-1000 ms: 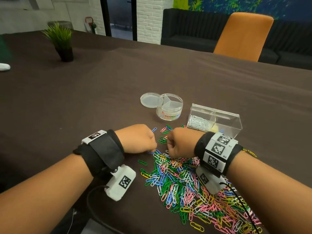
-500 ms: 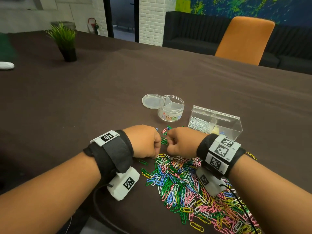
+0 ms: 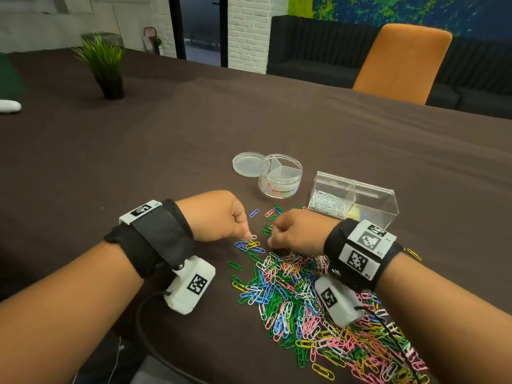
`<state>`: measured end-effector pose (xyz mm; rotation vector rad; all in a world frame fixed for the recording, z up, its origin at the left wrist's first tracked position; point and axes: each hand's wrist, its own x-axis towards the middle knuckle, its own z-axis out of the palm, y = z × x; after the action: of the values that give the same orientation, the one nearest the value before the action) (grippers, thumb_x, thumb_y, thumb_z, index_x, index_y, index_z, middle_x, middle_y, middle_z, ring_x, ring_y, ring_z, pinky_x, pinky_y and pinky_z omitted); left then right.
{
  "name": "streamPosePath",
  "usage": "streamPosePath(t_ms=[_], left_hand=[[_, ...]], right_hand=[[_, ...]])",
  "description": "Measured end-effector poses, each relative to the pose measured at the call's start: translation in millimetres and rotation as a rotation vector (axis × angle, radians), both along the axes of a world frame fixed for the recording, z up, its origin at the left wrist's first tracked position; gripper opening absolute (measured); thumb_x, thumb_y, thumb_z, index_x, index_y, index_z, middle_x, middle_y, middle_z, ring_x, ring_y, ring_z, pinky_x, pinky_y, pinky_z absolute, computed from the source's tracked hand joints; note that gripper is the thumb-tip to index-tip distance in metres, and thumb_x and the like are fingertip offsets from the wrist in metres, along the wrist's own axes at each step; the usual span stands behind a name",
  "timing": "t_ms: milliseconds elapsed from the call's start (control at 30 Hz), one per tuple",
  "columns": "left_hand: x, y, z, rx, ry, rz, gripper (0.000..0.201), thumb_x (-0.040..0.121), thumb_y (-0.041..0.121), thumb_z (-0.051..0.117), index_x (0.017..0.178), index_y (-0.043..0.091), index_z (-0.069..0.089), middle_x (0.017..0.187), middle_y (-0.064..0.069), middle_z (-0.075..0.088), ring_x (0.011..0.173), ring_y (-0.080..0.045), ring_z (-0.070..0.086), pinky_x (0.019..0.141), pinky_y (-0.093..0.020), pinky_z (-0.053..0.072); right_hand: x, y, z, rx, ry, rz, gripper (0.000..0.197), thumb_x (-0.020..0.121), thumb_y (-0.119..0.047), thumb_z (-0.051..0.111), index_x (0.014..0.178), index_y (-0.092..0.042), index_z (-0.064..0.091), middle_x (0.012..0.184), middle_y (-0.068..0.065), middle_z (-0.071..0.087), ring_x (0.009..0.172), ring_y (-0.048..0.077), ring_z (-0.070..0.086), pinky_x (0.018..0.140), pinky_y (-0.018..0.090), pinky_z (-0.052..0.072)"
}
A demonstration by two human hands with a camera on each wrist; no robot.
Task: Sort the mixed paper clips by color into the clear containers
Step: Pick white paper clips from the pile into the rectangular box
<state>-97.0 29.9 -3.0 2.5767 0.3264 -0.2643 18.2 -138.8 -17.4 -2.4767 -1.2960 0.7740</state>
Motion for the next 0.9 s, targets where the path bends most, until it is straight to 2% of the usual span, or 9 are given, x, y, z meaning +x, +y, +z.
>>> streamPosePath(t_ms=[100, 167, 267, 400, 533, 600, 733, 833, 900], left_hand=[[0.7, -0.7, 2.7, -0.122, 0.013, 0.055, 0.017, 0.086, 0.036, 0.071, 0.079, 0.021, 0.071, 0.066, 0.001, 0.065, 0.057, -0.009, 0.050, 0.058, -0.026, 0.042], [1.3, -3.8, 4.1, -0.431, 0.033, 0.230, 0.021, 0.089, 0.028, 0.060, 0.071, 0.019, 0.056, 0.054, 0.002, 0.042, 0.045, -0.013, 0.030, 0.045, -0.022, 0.025], [2.3, -4.2, 5.9, -0.901, 0.021, 0.366, 0.015, 0.078, 0.021, 0.042, 0.064, 0.022, 0.039, 0.058, 0.002, 0.024, 0.045, -0.012, 0.012, 0.044, -0.019, 0.008], [4.9, -4.0, 0.3, -1.044, 0.006, 0.380, 0.018, 0.080, 0.019, 0.037, 0.062, 0.022, 0.035, 0.061, 0.002, 0.018, 0.042, -0.010, 0.011, 0.040, -0.017, 0.008], [11.7, -11.6, -5.4, -1.011, -0.011, 0.363, 0.021, 0.085, 0.020, 0.038, 0.064, 0.023, 0.034, 0.061, 0.001, 0.019, 0.043, -0.010, 0.011, 0.039, -0.016, 0.008], [17.3, -16.3, -3.2, -1.026, 0.003, 0.346, 0.024, 0.087, 0.021, 0.038, 0.064, 0.022, 0.033, 0.060, 0.002, 0.020, 0.042, -0.009, 0.010, 0.040, -0.017, 0.006], [37.5, -31.6, 0.1, -1.061, 0.022, 0.332, 0.033, 0.099, 0.028, 0.043, 0.068, 0.021, 0.036, 0.056, 0.004, 0.026, 0.038, -0.006, 0.015, 0.038, -0.015, 0.006], [60.2, -50.7, 1.6, -1.018, 0.045, 0.325, 0.018, 0.098, 0.019, 0.044, 0.081, 0.021, 0.038, 0.058, 0.003, 0.036, 0.042, -0.007, 0.017, 0.037, -0.015, 0.009], [76.9, -62.5, 4.6, -1.038, 0.022, 0.342, 0.016, 0.093, 0.007, 0.041, 0.083, 0.019, 0.040, 0.059, 0.000, 0.043, 0.043, -0.007, 0.019, 0.036, -0.016, 0.009]], right_hand=[[-7.0, 6.5, -1.8, -0.124, -0.240, 0.124, 0.024, 0.087, -0.037, 0.068, 0.085, -0.013, 0.068, 0.080, 0.006, 0.066, 0.072, 0.020, 0.056, 0.068, 0.028, 0.047], [-7.4, 7.9, -4.2, -0.113, -0.290, 0.144, 0.023, 0.088, -0.029, 0.064, 0.088, -0.008, 0.070, 0.084, 0.011, 0.067, 0.073, 0.023, 0.055, 0.070, 0.030, 0.049], [-2.7, 4.4, -5.0, -0.037, -0.240, 0.121, 0.019, 0.087, -0.023, 0.059, 0.083, -0.006, 0.067, 0.074, 0.009, 0.060, 0.067, 0.021, 0.050, 0.069, 0.030, 0.050], [14.1, -10.1, 0.7, 0.185, 0.105, -0.122, 0.014, 0.089, -0.024, 0.060, 0.081, -0.014, 0.066, 0.065, -0.001, 0.062, 0.052, 0.010, 0.049, 0.053, 0.020, 0.043], [34.3, -27.9, 10.7, 0.609, 0.777, -0.532, 0.016, 0.090, -0.007, 0.048, 0.078, -0.014, 0.056, 0.068, 0.009, 0.058, 0.049, 0.014, 0.036, 0.045, 0.021, 0.029], [48.6, -35.3, 19.9, 0.775, 0.884, -0.684, 0.012, 0.090, -0.005, 0.045, 0.083, -0.012, 0.052, 0.073, 0.012, 0.060, 0.049, 0.012, 0.034, 0.040, 0.019, 0.025], [88.0, -40.2, 43.1, 0.958, 0.594, -0.810, 0.026, 0.091, 0.002, 0.035, 0.086, -0.009, 0.059, 0.063, 0.004, 0.049, 0.048, 0.011, 0.033, 0.043, 0.021, 0.025], [108.6, -34.3, 48.8, 0.744, 0.247, -0.709, 0.037, 0.084, 0.010, 0.031, 0.076, -0.009, 0.061, 0.067, 0.004, 0.053, 0.054, 0.016, 0.045, 0.050, 0.026, 0.038], [114.1, -32.0, 48.4, 0.552, 0.119, -0.574, 0.033, 0.087, 0.006, 0.039, 0.080, -0.012, 0.066, 0.078, 0.003, 0.063, 0.071, 0.018, 0.056, 0.068, 0.032, 0.048]])
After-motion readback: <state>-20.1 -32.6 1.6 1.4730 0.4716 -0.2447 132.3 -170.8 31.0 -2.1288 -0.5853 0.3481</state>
